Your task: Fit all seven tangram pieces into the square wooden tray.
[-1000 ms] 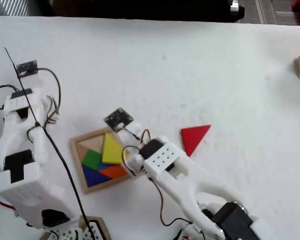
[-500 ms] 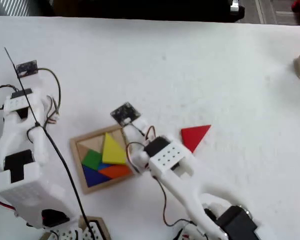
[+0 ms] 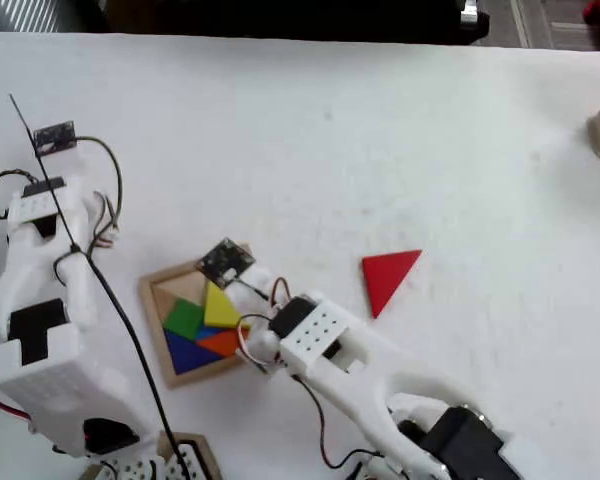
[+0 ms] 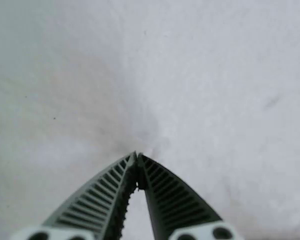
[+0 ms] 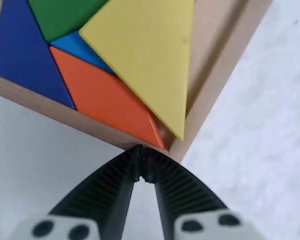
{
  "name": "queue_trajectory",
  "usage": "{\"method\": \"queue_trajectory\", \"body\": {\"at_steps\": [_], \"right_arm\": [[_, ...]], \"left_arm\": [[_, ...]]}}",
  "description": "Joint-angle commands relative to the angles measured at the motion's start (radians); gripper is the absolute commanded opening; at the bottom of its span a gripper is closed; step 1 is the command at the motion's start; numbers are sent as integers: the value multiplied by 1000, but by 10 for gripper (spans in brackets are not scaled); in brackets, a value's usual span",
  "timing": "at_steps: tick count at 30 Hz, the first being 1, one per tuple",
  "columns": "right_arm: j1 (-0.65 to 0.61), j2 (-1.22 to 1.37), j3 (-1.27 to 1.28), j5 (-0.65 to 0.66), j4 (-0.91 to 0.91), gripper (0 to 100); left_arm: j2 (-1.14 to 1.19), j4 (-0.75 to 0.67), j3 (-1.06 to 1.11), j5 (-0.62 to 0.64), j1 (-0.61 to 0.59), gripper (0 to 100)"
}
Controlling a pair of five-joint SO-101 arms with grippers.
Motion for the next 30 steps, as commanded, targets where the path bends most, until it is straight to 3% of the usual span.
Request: {"method": "queue_trajectory", "body": {"at_steps": [1, 6, 20, 30], "right_arm": [[68, 4, -60, 0, -39, 18], [128, 4, -66, 2, -90, 18], [133, 42, -83, 41, -246, 18], [147, 236, -302, 43, -216, 18]], "left_arm": [[-5, 8, -48, 11, -4, 27], [-5, 8, -48, 11, -4, 26], [-4, 12, -46, 6, -4, 24], [-4, 12, -46, 6, -4, 24]]}}
